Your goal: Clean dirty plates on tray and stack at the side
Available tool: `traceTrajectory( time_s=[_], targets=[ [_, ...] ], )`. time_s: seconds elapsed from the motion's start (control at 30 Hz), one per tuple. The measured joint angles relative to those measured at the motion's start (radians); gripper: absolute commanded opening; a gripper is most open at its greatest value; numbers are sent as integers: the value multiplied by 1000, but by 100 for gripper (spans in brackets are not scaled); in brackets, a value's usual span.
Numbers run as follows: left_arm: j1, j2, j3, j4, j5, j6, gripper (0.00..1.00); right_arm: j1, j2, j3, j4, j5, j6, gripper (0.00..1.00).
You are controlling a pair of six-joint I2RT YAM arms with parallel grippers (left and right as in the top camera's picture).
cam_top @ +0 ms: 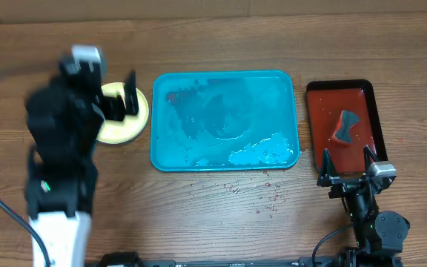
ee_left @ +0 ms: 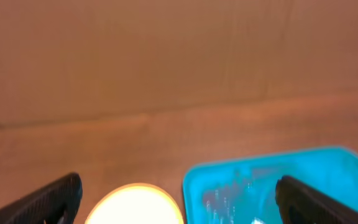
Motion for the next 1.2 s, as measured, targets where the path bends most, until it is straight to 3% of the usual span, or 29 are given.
traceTrajectory(
  time_s=[0.27, 0.43, 0.83, 1.2],
  targets=[
    [0, -429, -528, 246, 0, 16, 100, 0, 0, 0, 0, 0, 0, 100],
    [0, -620, -709, 343, 0, 31, 100, 0, 0, 0, 0, 0, 0, 100],
    [0, -875, -962, 362, 0, 79, 100, 0, 0, 0, 0, 0, 0, 100],
    [0, -964, -993, 287, -1, 107, 100, 0, 0, 0, 0, 0, 0, 100]
  ],
)
